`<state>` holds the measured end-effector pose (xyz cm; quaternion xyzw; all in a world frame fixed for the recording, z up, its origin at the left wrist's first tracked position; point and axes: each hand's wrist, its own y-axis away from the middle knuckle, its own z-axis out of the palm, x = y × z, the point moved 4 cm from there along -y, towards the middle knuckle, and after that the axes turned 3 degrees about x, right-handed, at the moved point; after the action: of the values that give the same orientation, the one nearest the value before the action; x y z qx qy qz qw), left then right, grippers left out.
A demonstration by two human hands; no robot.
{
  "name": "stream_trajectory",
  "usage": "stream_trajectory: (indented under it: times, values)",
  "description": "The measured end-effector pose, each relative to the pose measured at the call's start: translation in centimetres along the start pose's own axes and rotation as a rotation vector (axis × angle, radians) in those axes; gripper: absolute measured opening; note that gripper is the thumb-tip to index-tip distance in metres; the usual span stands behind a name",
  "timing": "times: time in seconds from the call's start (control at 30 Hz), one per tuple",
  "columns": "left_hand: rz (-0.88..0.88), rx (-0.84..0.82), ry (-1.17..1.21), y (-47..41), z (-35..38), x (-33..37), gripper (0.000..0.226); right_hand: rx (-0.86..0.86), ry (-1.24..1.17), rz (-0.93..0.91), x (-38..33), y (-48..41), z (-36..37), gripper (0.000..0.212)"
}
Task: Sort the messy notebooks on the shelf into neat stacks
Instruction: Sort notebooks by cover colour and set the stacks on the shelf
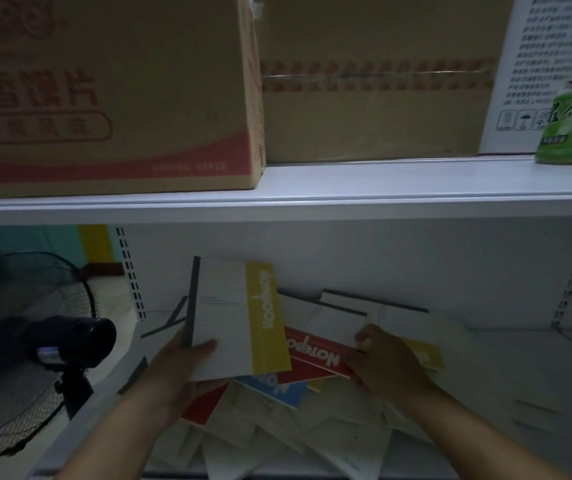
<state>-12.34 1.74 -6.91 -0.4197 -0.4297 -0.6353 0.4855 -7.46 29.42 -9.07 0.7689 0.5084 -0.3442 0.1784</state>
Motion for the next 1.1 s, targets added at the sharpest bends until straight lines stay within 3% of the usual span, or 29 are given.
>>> stream_trajectory:
  times: [0.1,0.2,0.37,0.47,0.53,0.63,0.83,0.93,1.0,1.1]
  values:
    - [-0.048,-0.015,0.014,0.0,-0.3,-0.5,0.031,-0.013,0.002,0.009,-0.8,0.6,0.3,0.049]
    - [-0.06,-0.064,0.009,0.2,-0.7,-0.7,0.033,0.009,-0.003,0.02,-1.0,1.1,0.7,0.049]
    - [-0.011,-0.004,0.069,0.4,-1.8,-0.1,0.038,0.1,-0.468,0.101,-0.6,1.6,0.0,0.054]
    - [0.005,0.023,0.111,0.5,-3.0,0.1,0.044,-0.003,-0.608,0.144,0.2,1.0,-0.7,0.03]
    - [-0.001,0.024,0.105,0.7,-3.3,0.0,0.047,-0.084,-0.572,0.145,0.0,1.1,-1.4,0.022]
    - [-0.012,0.03,0.094,1.1,-3.0,-0.2,0.041,-0.069,-0.549,0.111,-0.5,0.8,-2.6,0.011]
    - [-0.011,0.042,0.084,1.2,-2.8,-0.3,0.045,0.161,-1.057,0.145,1.1,-0.6,-5.1,0.025]
    - [0.014,0.029,0.023,1.6,-2.4,0.0,0.043,0.084,-1.248,0.208,2.2,-1.0,-5.8,0.025]
    - [-0.005,0.006,-0.036,1.8,-1.8,-0.3,0.036,-0.034,-1.173,0.173,1.9,-1.1,-5.6,0.016]
    - [-0.109,-0.045,-0.076,2.3,-0.1,-1.5,0.022,-0.164,-0.921,0.057,0.4,-0.6,-4.7,0.026]
